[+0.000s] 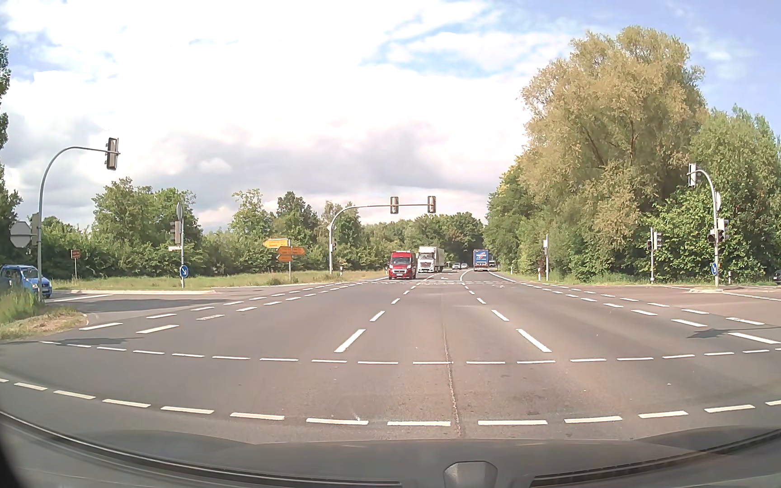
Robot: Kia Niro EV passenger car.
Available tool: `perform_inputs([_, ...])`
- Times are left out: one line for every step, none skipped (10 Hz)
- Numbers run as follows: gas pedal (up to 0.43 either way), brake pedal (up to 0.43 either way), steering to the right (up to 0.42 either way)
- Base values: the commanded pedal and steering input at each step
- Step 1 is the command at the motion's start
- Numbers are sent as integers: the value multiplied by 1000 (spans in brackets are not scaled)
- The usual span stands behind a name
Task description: Follow the waypoints while adhering to traffic rules and regulations
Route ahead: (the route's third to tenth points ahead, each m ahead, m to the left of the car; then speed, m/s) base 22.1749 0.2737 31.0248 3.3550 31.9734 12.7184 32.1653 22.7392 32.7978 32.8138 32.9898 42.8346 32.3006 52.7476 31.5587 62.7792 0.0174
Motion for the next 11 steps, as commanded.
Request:
perform_inputs([0, 250, 8])
perform_inputs([0, 250, 8])
perform_inputs([0, 250, 8])
perform_inputs([0, 250, 9])
perform_inputs([0, 250, 9])
perform_inputs([0, 250, 8])
perform_inputs([0, 250, 9])
perform_inputs([0, 250, 9])
perform_inputs([0, 250, 9])
perform_inputs([0, 250, 8])
perform_inputs([0, 250, 9])
